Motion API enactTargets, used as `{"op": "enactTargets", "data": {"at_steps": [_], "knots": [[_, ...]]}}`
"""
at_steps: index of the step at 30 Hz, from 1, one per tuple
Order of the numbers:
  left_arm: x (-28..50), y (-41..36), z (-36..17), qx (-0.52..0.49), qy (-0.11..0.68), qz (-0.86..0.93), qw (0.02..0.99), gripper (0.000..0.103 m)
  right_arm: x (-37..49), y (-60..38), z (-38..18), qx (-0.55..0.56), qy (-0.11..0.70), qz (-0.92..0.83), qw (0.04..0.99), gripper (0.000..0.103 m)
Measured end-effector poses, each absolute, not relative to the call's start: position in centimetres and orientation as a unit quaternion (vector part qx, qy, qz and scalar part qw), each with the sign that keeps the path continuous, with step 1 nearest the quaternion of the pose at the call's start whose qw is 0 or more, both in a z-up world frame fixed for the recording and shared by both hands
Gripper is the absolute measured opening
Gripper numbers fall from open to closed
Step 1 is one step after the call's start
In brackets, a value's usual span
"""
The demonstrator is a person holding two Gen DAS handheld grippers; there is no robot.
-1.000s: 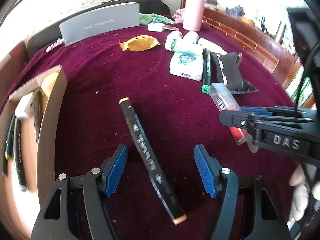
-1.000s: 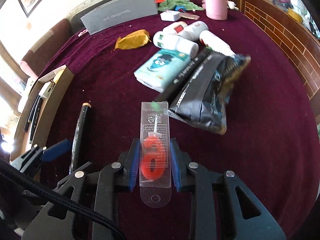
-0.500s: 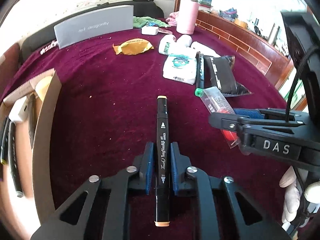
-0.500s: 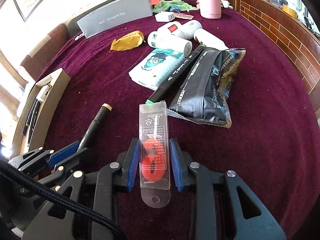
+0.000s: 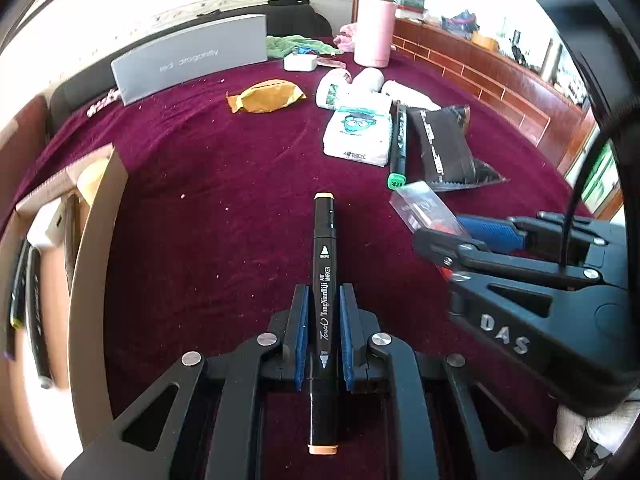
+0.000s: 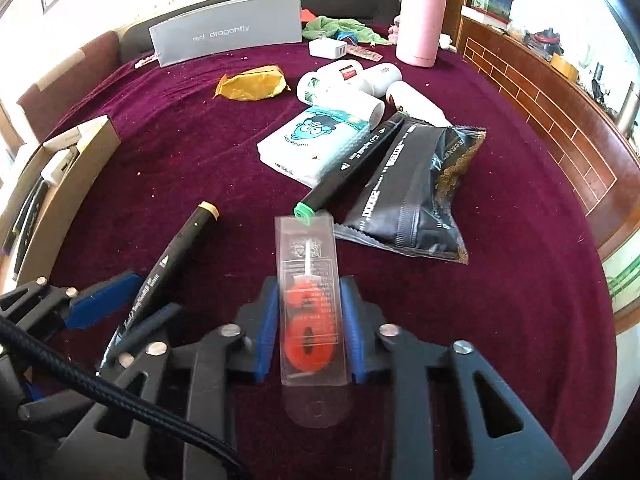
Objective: Organize objects
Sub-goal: 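Carry the marker and candle package over the cardboard tray with both grippers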
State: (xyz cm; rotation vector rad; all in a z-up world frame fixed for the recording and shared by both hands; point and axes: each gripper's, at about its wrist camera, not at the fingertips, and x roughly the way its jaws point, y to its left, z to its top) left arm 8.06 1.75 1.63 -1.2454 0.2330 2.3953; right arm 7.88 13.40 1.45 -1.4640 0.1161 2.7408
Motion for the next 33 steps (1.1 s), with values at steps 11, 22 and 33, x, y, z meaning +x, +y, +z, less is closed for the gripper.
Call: {"op": "enactTargets", "data": {"at_steps": [11, 22, 33], "knots": [[9.5, 0.2, 2.3, -0.455, 0.033, 0.858, 0.237, 0.011, 9.0, 14.2, 1.8, -0.472, 0.077, 0.878, 0.004, 0.026], [10.4, -1.4, 3.1, -0.451, 0.009, 0.86, 0.239, 0.011, 9.9, 13.9, 2.9, -0.461, 0.094, 0.882, -0.013, 0.026], [11.3, -3.4, 4.3, -0.437, -0.014, 0.868, 0.236, 0.011, 10.3, 12.2, 4.1, -0.458, 0.097, 0.882, -0.04, 0.026]]}}
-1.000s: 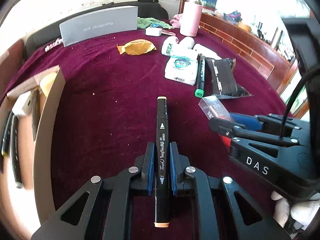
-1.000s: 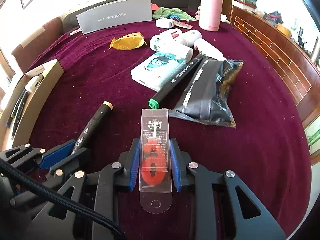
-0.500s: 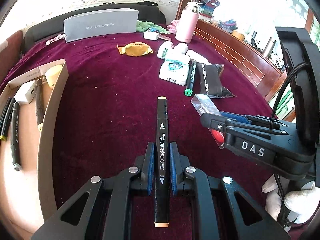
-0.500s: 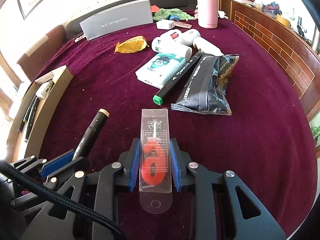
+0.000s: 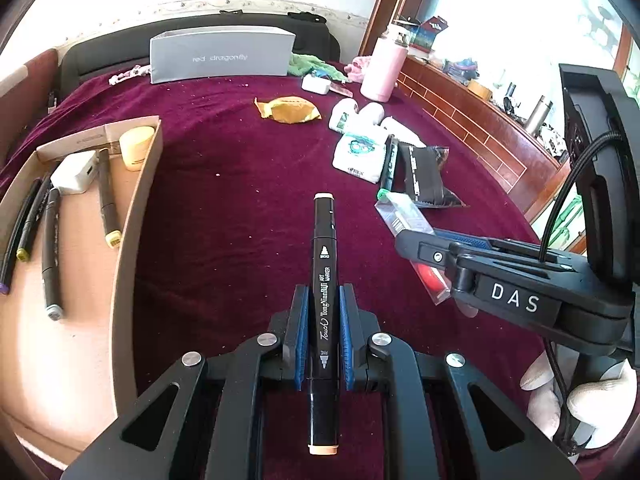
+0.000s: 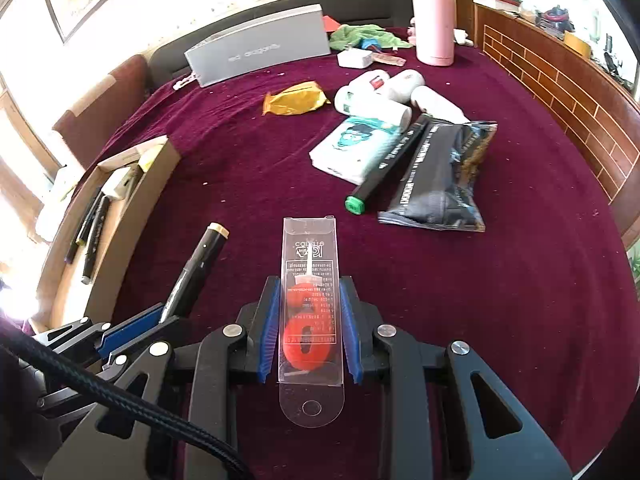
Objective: Organize objects
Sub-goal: 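Carry the marker and candle package over the cardboard tray with both grippers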
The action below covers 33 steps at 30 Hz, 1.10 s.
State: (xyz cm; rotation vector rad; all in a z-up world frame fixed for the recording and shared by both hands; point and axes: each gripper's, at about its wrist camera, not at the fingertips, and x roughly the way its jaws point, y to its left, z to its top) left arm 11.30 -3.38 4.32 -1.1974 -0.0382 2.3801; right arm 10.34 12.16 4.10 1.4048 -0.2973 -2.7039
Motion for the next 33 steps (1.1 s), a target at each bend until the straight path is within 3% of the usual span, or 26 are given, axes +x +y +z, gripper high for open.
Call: {"op": "enactTargets", "data": {"at_steps": [33], "knots": [[10.2, -16.6, 6.5, -0.387, -0.134, 0.9, 0.147, 0.011, 7.4, -1.4, 9.0, 0.436, -0.029, -0.889, 0.137, 0.026]]}}
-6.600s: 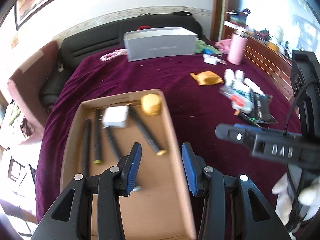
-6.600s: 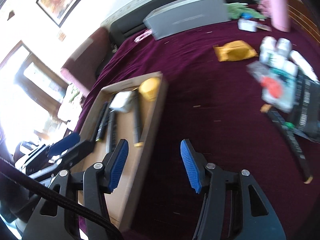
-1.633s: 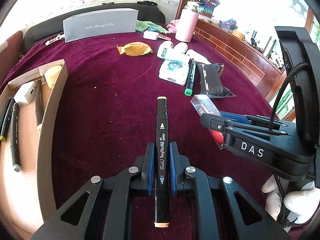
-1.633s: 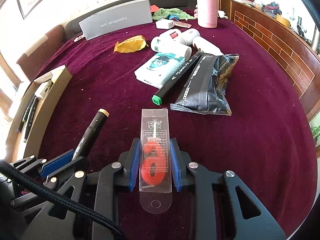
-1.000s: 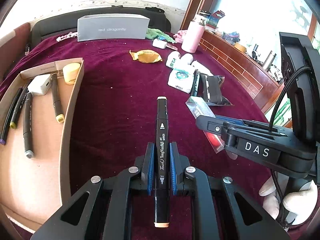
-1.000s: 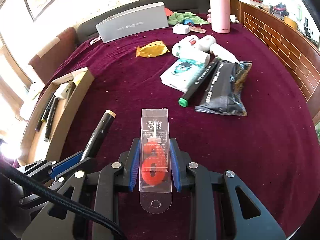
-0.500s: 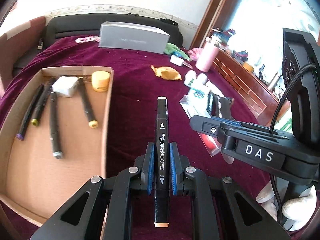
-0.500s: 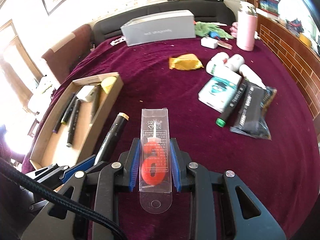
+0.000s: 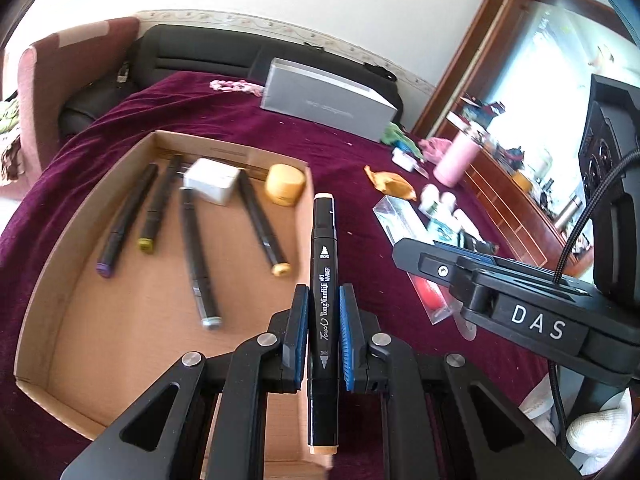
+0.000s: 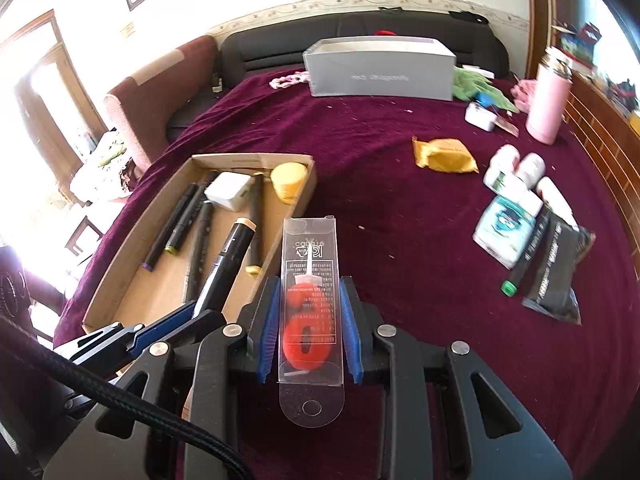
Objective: Organize objects
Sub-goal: 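Carry the marker and candle package over the cardboard tray with both grippers, then lower the marker and candle package into the tray and open both grippers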
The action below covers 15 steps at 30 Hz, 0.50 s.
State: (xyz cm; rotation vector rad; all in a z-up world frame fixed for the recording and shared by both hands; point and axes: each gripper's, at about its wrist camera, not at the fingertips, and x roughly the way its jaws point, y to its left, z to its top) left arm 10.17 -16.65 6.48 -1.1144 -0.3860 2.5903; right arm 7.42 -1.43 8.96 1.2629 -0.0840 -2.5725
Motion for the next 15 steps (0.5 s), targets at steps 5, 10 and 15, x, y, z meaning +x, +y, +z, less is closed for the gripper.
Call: {"op": "enactTargets", "data": {"at_steps": [5, 10, 15], "knots": [[9.9, -19.3, 6.4, -0.382, -0.148, 0.903, 0.127, 0.011, 6.7, -4.1, 9.0, 0.437, -0.017, -0.886, 0.15, 0.026], [9.6, -21.6, 6.1, -0.383, -0.157, 0.904, 0.106, 0.011, 5.9, -6.2, 8.7, 0.444, -0.01, -0.881, 0.163, 0.026], [8.8, -23.3, 5.6, -0.386, -0.16, 0.905, 0.086, 0.011, 4.9, -8.0, 8.0, 0.453, -0.003, -0.875, 0.172, 0.026]]}}
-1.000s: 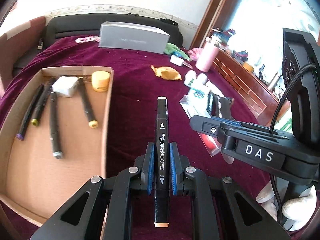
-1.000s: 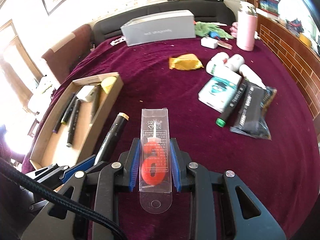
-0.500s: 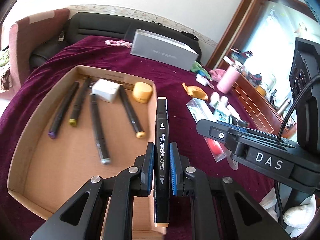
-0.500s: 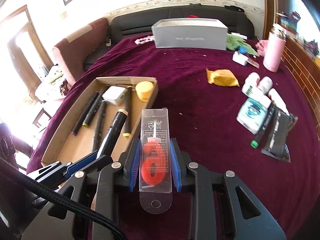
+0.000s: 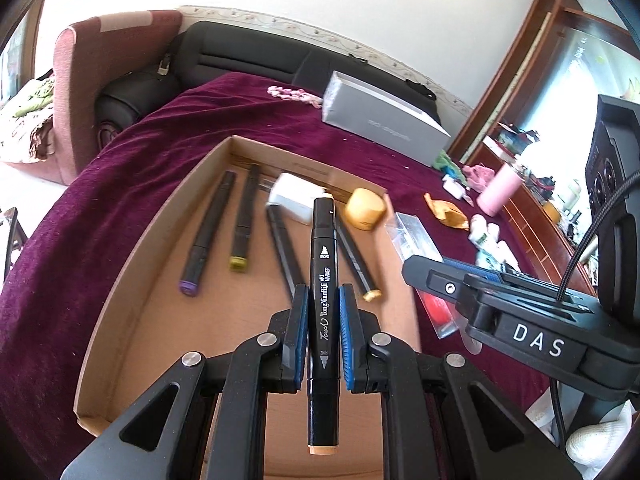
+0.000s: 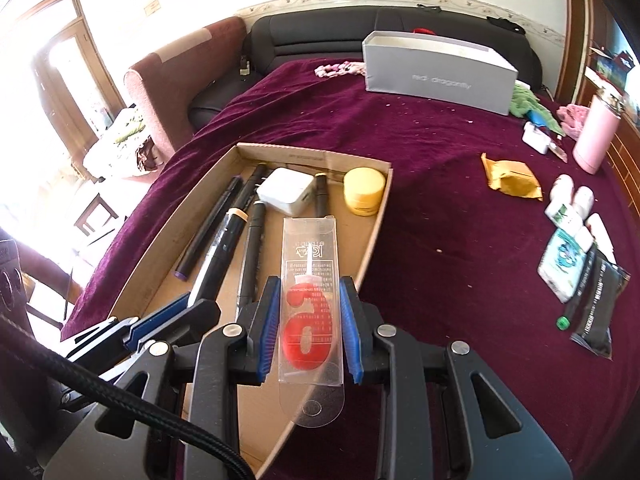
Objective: Organize objects
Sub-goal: 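Lower the marker and candle package into the tray and open both grippers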
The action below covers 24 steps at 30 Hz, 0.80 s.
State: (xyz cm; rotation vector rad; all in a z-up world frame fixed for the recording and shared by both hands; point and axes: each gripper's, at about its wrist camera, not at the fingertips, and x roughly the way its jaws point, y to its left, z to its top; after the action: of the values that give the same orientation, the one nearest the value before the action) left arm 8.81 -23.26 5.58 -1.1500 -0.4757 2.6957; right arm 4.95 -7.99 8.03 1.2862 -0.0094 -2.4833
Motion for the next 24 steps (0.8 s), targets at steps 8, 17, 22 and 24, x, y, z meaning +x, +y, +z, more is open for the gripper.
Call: {"op": "enactTargets", "data": {"at_steps": [8, 17, 22, 24], "knots": [[7.3, -24.6, 4.4, -0.4, -0.162, 0.9, 0.066, 0.011, 3.0, -9.1, 6.7, 0.472, -0.01, -0.864, 0.172, 0.026], [6.1, -25.0, 3.0, -0.424, -0.166, 0.888, 0.063, 0.011, 1.0, -10.0, 4.8, 0.492, -0.009, -0.854, 0.168, 0.026], [5.3, -25.3, 2.1, -0.438, -0.171, 0.881, 0.055, 0.011, 0.0, -10.3, 4.1, 0.499, -0.009, -0.85, 0.166, 0.026], [5.1, -25.4, 1.9, -0.443, -0.172, 0.878, 0.055, 0.011, -0.4, -10.4, 3.7, 0.503, -0.01, -0.848, 0.165, 0.026]]}}
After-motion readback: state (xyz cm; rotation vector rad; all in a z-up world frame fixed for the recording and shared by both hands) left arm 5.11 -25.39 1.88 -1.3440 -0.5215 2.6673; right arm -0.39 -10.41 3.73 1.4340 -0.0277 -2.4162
